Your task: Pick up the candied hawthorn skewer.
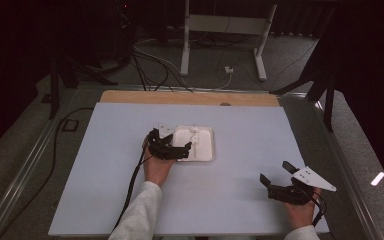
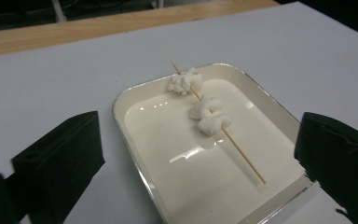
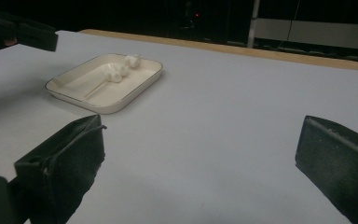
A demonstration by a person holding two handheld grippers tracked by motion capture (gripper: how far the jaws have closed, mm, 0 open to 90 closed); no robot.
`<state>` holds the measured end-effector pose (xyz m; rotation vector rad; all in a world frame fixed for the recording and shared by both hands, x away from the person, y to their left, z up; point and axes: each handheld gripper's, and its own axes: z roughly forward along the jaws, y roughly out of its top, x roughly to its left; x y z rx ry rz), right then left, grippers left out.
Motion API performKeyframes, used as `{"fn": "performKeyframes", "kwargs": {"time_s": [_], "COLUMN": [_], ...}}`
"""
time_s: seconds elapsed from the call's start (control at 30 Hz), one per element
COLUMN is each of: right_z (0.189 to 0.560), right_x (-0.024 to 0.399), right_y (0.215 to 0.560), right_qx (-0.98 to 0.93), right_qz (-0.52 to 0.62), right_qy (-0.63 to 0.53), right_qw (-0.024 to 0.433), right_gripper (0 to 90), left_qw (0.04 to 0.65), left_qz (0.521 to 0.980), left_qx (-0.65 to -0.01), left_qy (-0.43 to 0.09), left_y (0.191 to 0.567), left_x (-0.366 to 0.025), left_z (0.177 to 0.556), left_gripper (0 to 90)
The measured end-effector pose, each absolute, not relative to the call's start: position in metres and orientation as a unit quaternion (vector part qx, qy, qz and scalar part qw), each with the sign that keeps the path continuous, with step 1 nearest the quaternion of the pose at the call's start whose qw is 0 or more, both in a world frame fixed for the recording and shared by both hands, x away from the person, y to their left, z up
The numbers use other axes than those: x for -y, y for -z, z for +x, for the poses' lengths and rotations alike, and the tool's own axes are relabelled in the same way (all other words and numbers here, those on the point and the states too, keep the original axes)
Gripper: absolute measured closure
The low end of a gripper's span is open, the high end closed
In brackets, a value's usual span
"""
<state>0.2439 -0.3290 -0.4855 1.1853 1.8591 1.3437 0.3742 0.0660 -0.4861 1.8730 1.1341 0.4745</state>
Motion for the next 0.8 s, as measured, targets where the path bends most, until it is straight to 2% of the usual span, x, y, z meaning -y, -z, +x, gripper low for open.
{"fn": "performKeyframes", "kwargs": {"time_s": [0.13, 0.43, 0.57, 0.63, 0.8], "right_z": [0.244, 0.245, 0.245, 0.245, 0.245], "right_x": [0.33, 0.332, 0.332, 0.332, 0.333], "right_y": [0.486, 0.486, 0.486, 0.486, 0.486], "right_qx": [-0.691, -0.691, -0.69, -0.69, -0.689], "right_qz": [0.443, 0.445, 0.449, 0.449, 0.45], "right_qy": [-0.5, -0.498, -0.496, -0.496, -0.497], "right_qw": [0.275, 0.277, 0.275, 0.275, 0.275], "right_gripper": [1.2, 1.2, 1.2, 1.2, 1.2], "left_qw": [0.423, 0.4, 0.385, 0.376, 0.345], "left_qz": [0.763, 0.787, 0.793, 0.798, 0.818], "left_qx": [-0.455, -0.443, -0.443, -0.436, -0.422], "left_qy": [-0.18, -0.154, -0.16, -0.176, -0.183], "left_y": [0.492, 0.503, 0.507, 0.509, 0.516], "left_x": [-0.058, -0.034, -0.024, -0.019, -0.009], "left_z": [0.378, 0.383, 0.383, 0.382, 0.381], "left_gripper": [5.4, 18.2, 26.2, 34.5, 48.0]}}
